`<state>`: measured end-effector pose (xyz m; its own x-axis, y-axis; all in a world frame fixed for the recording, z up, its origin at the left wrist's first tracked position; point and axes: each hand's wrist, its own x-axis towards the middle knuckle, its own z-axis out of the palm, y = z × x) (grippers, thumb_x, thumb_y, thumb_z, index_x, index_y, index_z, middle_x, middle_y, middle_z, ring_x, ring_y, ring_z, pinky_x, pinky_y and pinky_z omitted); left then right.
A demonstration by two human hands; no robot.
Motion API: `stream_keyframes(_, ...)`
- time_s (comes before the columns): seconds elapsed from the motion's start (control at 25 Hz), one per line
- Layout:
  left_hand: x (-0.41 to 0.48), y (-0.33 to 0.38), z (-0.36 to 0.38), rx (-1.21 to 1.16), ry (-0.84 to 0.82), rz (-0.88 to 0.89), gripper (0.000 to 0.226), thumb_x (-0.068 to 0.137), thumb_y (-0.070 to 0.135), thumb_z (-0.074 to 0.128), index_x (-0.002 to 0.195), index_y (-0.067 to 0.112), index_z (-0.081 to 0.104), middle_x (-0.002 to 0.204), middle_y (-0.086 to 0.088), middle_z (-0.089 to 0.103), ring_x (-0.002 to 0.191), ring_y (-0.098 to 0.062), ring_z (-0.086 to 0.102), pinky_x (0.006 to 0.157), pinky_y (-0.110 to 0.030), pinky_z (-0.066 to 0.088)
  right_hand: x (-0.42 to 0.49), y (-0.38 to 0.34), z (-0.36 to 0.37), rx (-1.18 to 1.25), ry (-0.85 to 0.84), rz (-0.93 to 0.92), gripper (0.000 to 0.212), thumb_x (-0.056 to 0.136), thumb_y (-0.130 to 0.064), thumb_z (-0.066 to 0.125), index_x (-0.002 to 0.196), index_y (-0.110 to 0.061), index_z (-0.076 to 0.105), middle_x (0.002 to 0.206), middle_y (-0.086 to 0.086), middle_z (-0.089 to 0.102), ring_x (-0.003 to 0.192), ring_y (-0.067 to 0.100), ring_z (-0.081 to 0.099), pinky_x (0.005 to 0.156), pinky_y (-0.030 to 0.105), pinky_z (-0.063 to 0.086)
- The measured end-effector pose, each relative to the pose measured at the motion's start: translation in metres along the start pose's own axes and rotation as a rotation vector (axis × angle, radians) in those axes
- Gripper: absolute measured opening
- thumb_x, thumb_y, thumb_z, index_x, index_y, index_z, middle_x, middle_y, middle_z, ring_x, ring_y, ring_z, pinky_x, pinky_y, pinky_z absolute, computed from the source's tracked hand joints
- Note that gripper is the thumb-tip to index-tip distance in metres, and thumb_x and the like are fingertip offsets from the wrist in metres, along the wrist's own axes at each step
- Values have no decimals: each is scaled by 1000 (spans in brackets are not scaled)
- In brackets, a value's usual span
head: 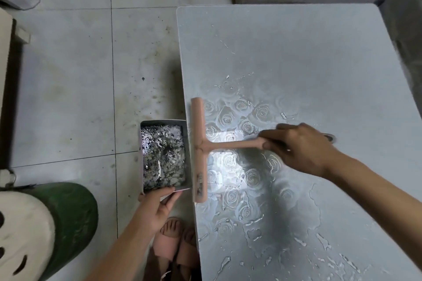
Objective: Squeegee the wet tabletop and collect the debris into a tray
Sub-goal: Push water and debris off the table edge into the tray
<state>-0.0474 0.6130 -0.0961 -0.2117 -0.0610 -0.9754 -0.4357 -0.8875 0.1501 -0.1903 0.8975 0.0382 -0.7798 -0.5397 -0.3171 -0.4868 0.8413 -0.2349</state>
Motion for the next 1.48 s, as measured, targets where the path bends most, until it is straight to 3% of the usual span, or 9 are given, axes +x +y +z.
stream_keyframes(0.2, 0, -1, 0, 19, -11, 8, 24, 83, -20, 47, 85, 1, 58, 84, -18, 66, 94, -33, 62, 52, -33, 59, -6, 10, -2, -38, -32, 90, 28, 97, -42, 42, 115, -33, 61, 84, -6, 55, 84, 24, 62, 70, 29, 32)
stream_keyframes(0.4, -5, 1, 4, 61, 8, 12, 23, 85, -19, 47, 76, 1, 54, 65, -15, 68, 62, -27, 70, 53, -32, 59, 14, -16, 15, -27, -10, 8, 30, 97, -42, 40, 119, -33, 59, 90, -4, 60, 84, 23, 61, 78, 30, 38)
stream_keyframes(0.52, -9, 5, 6, 48, 24, -36, 23, 84, -19, 47, 81, 2, 54, 76, -19, 67, 85, -33, 63, 53, -34, 59, -38, 36, -10, 72, -61, 198, 29, 95, -44, 43, 118, -36, 60, 81, -8, 55, 82, 26, 62, 70, 30, 39)
stream_keyframes(0.72, -17, 8, 13, 76, 37, -44, 22, 85, -18, 47, 84, 3, 54, 59, -12, 69, 84, -30, 60, 57, -38, 59, -144, 115, -47, 29, -143, 529, 44, 82, -66, 31, 101, -41, 62, 71, -4, 56, 70, 17, 60, 70, 36, 49)
stream_keyframes(0.92, -2, 16, 21, 100, 31, -2, 22, 83, -18, 46, 93, -3, 59, 75, -17, 72, 97, -36, 61, 68, -45, 57, -118, 118, -16, 32, -154, 490, 32, 92, -48, 44, 114, -34, 62, 74, -9, 52, 77, 22, 58, 70, 33, 43)
stream_keyframes(1.08, 8, 17, 22, 93, 37, 17, 49, 84, -17, 44, 132, -7, 47, 132, -23, 54, 124, -40, 50, 70, -42, 56, -65, 101, 2, 62, -96, 285, 24, 95, -35, 50, 115, -31, 63, 75, -5, 53, 75, 27, 60, 65, 30, 36)
stream_keyframes(1.2, 9, 23, 28, 85, -2, 33, 50, 86, -16, 42, 135, -5, 44, 136, -22, 51, 118, -40, 54, 72, -40, 56, -71, 129, -26, 84, -95, 282, 29, 89, -45, 50, 113, -36, 65, 71, -12, 53, 66, 17, 59, 66, 32, 42)
stream_keyframes(1.36, 16, 32, 39, 97, -55, 36, 50, 86, -16, 41, 135, -4, 45, 135, -22, 52, 116, -40, 54, 75, -40, 55, -68, 157, -53, 88, -122, 416, 55, 73, -82, 22, 95, -50, 60, 71, -10, 56, 68, 8, 56, 68, 32, 46)
stream_keyframes(1.48, 19, 37, 43, 80, -67, 49, 49, 84, -18, 42, 129, -1, 50, 133, -21, 54, 121, -43, 51, 77, -45, 53, -29, 125, -27, 139, -160, 261, 42, 85, -68, 37, 106, -43, 62, 77, -13, 54, 74, 14, 55, 70, 26, 37)
